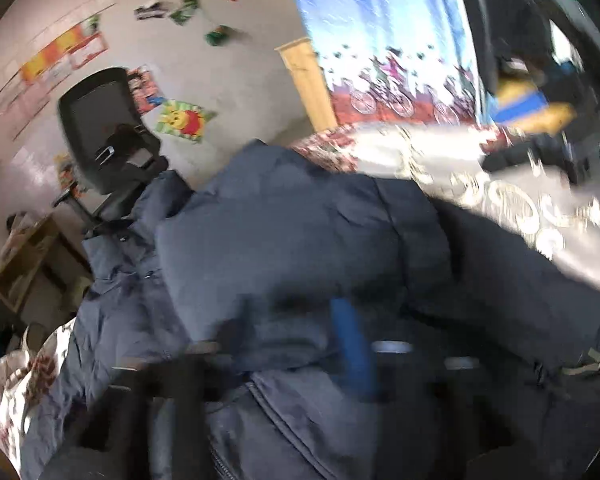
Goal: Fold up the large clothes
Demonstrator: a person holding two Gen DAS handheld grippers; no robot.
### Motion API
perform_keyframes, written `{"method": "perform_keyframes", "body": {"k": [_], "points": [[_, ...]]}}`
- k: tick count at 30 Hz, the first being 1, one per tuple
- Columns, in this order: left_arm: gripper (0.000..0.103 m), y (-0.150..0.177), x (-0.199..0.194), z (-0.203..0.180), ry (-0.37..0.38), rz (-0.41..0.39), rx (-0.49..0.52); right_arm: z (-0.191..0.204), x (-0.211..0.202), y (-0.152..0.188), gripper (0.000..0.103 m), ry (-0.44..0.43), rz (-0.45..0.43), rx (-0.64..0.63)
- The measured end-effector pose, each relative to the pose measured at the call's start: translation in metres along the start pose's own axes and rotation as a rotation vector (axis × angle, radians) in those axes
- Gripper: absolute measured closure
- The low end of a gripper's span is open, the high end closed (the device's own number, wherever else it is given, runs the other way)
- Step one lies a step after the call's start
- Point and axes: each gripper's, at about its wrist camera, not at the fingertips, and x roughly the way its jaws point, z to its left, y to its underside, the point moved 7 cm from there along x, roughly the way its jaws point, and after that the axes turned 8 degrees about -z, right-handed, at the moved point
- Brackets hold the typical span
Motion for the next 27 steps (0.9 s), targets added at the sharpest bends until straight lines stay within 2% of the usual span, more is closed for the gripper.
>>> {"method": "perform_keyframes", "body": {"k": [1, 2, 5, 7, 9, 10, 12, 14, 18, 21, 23, 25, 27], "points": [[0.022, 0.001, 0.002, -0.004, -0.005, -0.014, 0.031, 0.003, 0.003, -0.005, 0.020, -0.009, -0.012, -0.007], [0.021, 0.001, 0.004, -0.009, -0.005, -0.022, 0.062, 0.004, 0.006, -0.010, 0.020, -0.011, -0.022, -0.014], [0.021, 0.003, 0.019, -0.021, -0.009, 0.017, 0.130, 0.003, 0.018, -0.025, 0.020, -0.012, -0.048, -0.010], [0.024, 0.004, 0.029, -0.024, -0.036, 0.042, 0.167, 0.000, 0.024, -0.033, 0.020, -0.004, -0.064, 0.006], [0.045, 0.004, 0.036, -0.026, -0.070, 0.041, 0.187, -0.004, 0.029, -0.039, 0.020, 0.006, -0.075, 0.025], [0.051, 0.004, 0.035, -0.026, -0.078, 0.041, 0.182, -0.006, 0.032, -0.040, 0.020, 0.009, -0.078, 0.032], [0.074, 0.002, 0.035, -0.020, -0.082, 0.032, 0.147, -0.012, 0.037, -0.041, 0.020, 0.023, -0.080, 0.048], [0.087, 0.000, 0.032, -0.012, -0.090, 0.019, 0.106, -0.017, 0.042, -0.040, 0.020, 0.031, -0.075, 0.073], [0.093, -0.007, 0.015, 0.011, -0.064, -0.028, -0.068, -0.023, 0.050, -0.036, 0.020, 0.040, -0.062, 0.109], [0.094, -0.008, -0.006, 0.044, -0.062, -0.071, -0.309, -0.019, 0.055, -0.038, 0.020, 0.040, -0.067, 0.116], [0.094, -0.004, -0.019, 0.071, -0.096, -0.083, -0.479, -0.012, 0.061, -0.040, 0.020, 0.032, -0.074, 0.116], [0.094, 0.007, -0.030, 0.104, -0.160, -0.075, -0.662, 0.000, 0.070, -0.043, 0.020, 0.019, -0.078, 0.109], [0.094, 0.021, -0.035, 0.129, -0.211, -0.058, -0.789, 0.015, 0.080, -0.048, 0.020, -0.003, -0.081, 0.100]]}}
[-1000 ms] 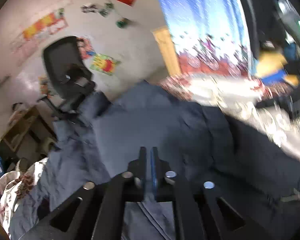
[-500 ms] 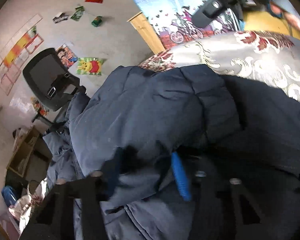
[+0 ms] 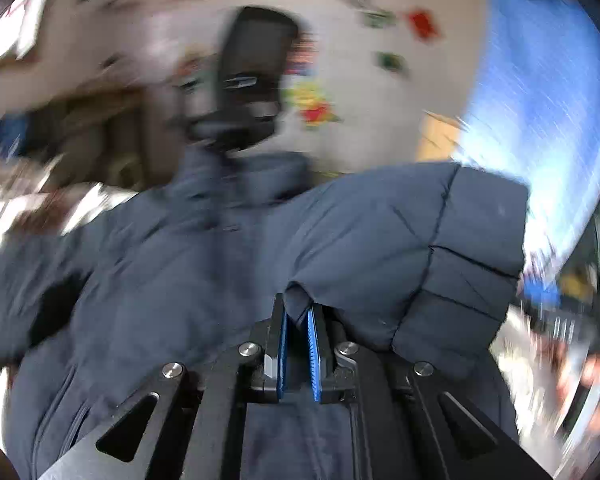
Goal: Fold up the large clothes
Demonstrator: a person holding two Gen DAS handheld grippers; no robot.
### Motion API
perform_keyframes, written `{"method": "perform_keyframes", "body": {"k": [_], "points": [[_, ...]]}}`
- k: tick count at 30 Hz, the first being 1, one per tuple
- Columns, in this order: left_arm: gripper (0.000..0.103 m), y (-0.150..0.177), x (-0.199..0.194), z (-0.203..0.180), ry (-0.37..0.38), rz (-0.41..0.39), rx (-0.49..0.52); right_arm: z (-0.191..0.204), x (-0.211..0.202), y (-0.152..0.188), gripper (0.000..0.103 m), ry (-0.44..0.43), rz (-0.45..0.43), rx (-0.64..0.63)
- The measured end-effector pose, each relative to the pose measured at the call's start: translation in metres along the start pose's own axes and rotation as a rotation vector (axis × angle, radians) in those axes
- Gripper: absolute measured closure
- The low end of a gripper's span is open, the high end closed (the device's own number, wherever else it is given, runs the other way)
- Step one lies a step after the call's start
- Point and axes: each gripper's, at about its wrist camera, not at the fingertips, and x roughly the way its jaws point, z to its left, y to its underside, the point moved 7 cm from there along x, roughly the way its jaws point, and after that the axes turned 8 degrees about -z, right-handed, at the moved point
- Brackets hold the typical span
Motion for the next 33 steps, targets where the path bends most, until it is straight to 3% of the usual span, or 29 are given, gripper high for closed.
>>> {"method": "perform_keyframes", "body": {"k": [4, 7, 12, 16, 21, 24, 27, 33], "points": [[0.094, 0.004, 0.008, 0.053, -0.099, 0.068, -0.181, 0.043, 0.026, -0.008, 0.020, -0.069, -0.004, -0.030], [0.094, 0.015, 0.016, 0.085, -0.181, 0.114, -0.231, 0.080, 0.050, -0.013, 0.020, -0.114, 0.003, -0.056], [0.091, 0.039, 0.016, 0.116, -0.237, 0.184, -0.297, 0.132, 0.085, -0.007, 0.020, -0.190, 0.056, -0.033], [0.085, 0.045, 0.000, 0.147, -0.271, 0.181, -0.338, 0.166, 0.104, 0.006, 0.020, -0.241, 0.096, -0.004], [0.053, 0.046, -0.025, 0.189, -0.306, 0.145, -0.425, 0.203, 0.113, 0.018, 0.020, -0.249, 0.083, -0.100], [0.035, 0.040, -0.046, 0.220, -0.359, 0.098, -0.489, 0.219, 0.116, 0.028, 0.009, -0.181, 0.089, -0.219], [0.034, 0.037, -0.063, 0.250, -0.399, 0.077, -0.552, 0.227, 0.122, 0.038, 0.005, -0.115, 0.089, -0.311], [0.030, 0.024, -0.114, 0.311, -0.515, 0.015, -0.614, 0.222, 0.119, 0.040, 0.001, -0.112, 0.068, -0.292]]}}
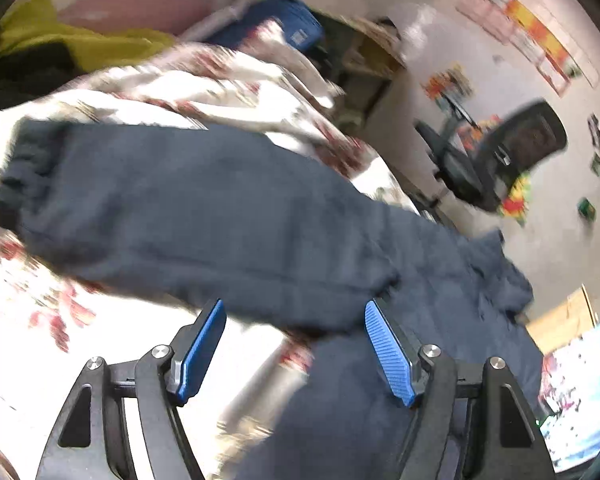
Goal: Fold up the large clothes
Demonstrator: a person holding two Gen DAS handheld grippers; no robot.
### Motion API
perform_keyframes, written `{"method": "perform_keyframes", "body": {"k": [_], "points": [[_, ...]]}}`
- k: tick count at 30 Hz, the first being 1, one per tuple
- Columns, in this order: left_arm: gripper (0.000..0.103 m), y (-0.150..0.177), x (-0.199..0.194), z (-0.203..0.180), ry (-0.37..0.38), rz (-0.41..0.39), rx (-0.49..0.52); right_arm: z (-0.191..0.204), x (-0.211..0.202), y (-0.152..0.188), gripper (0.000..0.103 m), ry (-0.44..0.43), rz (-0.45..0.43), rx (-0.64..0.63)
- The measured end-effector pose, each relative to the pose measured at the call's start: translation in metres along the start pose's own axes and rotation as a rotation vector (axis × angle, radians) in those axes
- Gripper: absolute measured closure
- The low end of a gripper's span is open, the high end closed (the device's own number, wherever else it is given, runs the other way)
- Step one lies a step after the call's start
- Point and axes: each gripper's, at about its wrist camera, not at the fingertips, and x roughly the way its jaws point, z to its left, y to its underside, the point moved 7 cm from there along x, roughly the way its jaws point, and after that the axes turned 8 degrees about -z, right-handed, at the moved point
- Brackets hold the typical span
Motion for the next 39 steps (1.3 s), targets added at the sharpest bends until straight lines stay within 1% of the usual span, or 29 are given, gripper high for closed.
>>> {"method": "perform_keyframes", "body": {"k": [2, 5, 8, 10, 12, 13, 15, 18, 19, 21, 23, 24, 25, 27, 28, 29, 30, 31, 32, 33, 34, 36, 39], "points": [[0.025, -0.017, -0.010, 0.026, -0.052, -0.047, -0.001, 0.000, 0.000, -0.001, 0.001, 0.001, -0.005, 0.001], [0.021, -0.031, -0.016, 0.063, -0.095, -0.070, -0.050, -0.001, -0.003, -0.006, 0.002, 0.003, -0.018, 0.008], [0.021, -0.034, -0.013, 0.101, -0.118, -0.049, -0.132, 0.002, -0.012, -0.018, 0.002, -0.002, -0.058, 0.016], [0.021, -0.031, -0.009, 0.123, -0.127, -0.037, -0.180, 0.009, -0.020, -0.027, 0.002, -0.026, -0.090, 0.023], [0.021, -0.028, 0.000, 0.144, -0.146, -0.028, -0.222, 0.021, -0.025, -0.035, 0.002, -0.054, -0.100, 0.021], [0.021, -0.025, 0.002, 0.150, -0.148, -0.025, -0.238, 0.029, -0.025, -0.039, 0.002, -0.073, -0.098, 0.018], [0.021, -0.017, 0.018, 0.165, -0.163, 0.010, -0.296, 0.047, -0.024, -0.042, 0.002, -0.109, -0.094, 0.011], [0.021, -0.004, 0.043, 0.175, -0.143, 0.087, -0.388, 0.072, -0.021, -0.038, 0.002, -0.161, -0.087, -0.017], [0.021, 0.000, 0.051, 0.178, -0.136, 0.103, -0.426, 0.078, -0.019, -0.034, 0.002, -0.163, -0.085, -0.038], [0.021, 0.004, 0.061, 0.185, -0.135, 0.110, -0.481, 0.085, -0.015, -0.028, 0.002, -0.150, -0.073, -0.061], [0.021, 0.003, 0.068, 0.191, -0.130, 0.090, -0.521, 0.086, -0.012, -0.023, 0.002, -0.146, -0.060, -0.053], [0.023, 0.001, 0.068, 0.190, -0.129, 0.077, -0.525, 0.085, -0.010, -0.021, 0.001, -0.151, -0.056, -0.041], [0.025, -0.002, 0.067, 0.191, -0.140, 0.055, -0.515, 0.084, -0.008, -0.020, 0.001, -0.156, -0.052, -0.034], [0.053, -0.010, 0.064, 0.186, -0.154, 0.018, -0.460, 0.084, -0.006, -0.017, 0.001, -0.157, -0.045, -0.033], [0.059, -0.013, 0.063, 0.184, -0.160, 0.013, -0.432, 0.085, -0.006, -0.016, 0.001, -0.154, -0.045, -0.035], [0.070, -0.017, 0.061, 0.183, -0.166, 0.004, -0.407, 0.086, -0.006, -0.015, 0.001, -0.147, -0.046, -0.041], [0.079, -0.020, 0.059, 0.181, -0.172, -0.005, -0.392, 0.086, -0.004, -0.015, 0.001, -0.144, -0.047, -0.045], [0.083, -0.024, 0.055, 0.180, -0.174, -0.017, -0.383, 0.087, -0.005, -0.015, 0.001, -0.139, -0.047, -0.050], [0.090, -0.028, 0.050, 0.176, -0.173, -0.038, -0.367, 0.087, -0.006, -0.015, 0.001, -0.136, -0.047, -0.054], [0.092, -0.032, 0.045, 0.172, -0.174, -0.054, -0.345, 0.087, -0.007, -0.016, 0.002, -0.136, -0.047, -0.054], [0.093, -0.038, 0.037, 0.165, -0.179, -0.084, -0.303, 0.086, -0.010, -0.017, 0.002, -0.137, -0.048, -0.050], [0.095, -0.049, 0.019, 0.148, -0.163, -0.145, -0.212, 0.083, -0.018, -0.020, 0.002, -0.142, -0.054, -0.048], [0.095, -0.066, -0.010, 0.097, -0.079, -0.222, -0.037, 0.076, -0.034, -0.026, 0.002, -0.148, -0.084, -0.078]]}}
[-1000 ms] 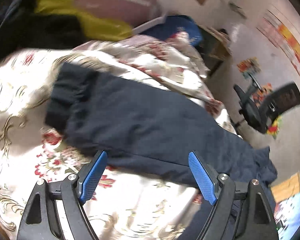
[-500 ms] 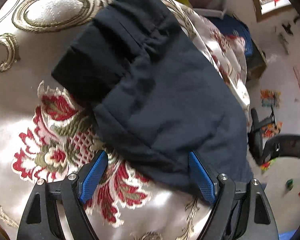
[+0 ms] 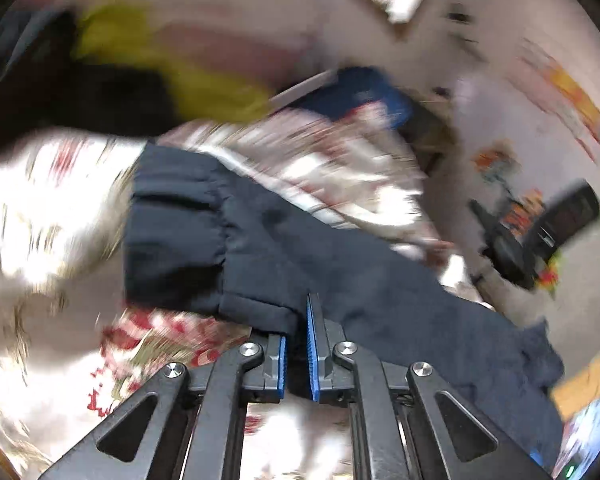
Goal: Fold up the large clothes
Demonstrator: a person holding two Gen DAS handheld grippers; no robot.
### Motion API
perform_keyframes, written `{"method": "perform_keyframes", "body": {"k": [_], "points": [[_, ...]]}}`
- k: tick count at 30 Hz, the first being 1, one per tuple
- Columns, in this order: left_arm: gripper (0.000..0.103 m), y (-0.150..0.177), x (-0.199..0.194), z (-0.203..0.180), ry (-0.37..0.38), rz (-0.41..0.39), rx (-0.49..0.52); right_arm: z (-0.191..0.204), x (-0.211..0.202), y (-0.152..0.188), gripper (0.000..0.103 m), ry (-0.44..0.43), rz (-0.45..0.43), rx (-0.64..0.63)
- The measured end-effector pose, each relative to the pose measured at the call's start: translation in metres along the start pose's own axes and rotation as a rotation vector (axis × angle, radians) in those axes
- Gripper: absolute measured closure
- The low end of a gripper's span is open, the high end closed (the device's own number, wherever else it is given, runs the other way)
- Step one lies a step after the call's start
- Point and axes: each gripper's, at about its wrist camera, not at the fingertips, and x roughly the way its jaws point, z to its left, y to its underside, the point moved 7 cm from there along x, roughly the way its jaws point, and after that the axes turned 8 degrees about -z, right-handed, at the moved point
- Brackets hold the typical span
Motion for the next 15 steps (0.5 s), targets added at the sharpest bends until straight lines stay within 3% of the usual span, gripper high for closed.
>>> {"method": "perform_keyframes", "body": {"k": [7, 15], "points": [[0.095, -0.025, -0.062, -0.113, 0.252, -0.140, 0.221, -0.035, -0.041, -0.017, 0.002, 0.042, -0.055, -0.005], [0.095, 0.032, -0.103, -0.220, 0.480, -0.085, 0.478, -0.093, -0.082, -0.021, 0.002, 0.116, -0.076, 0.042]]}}
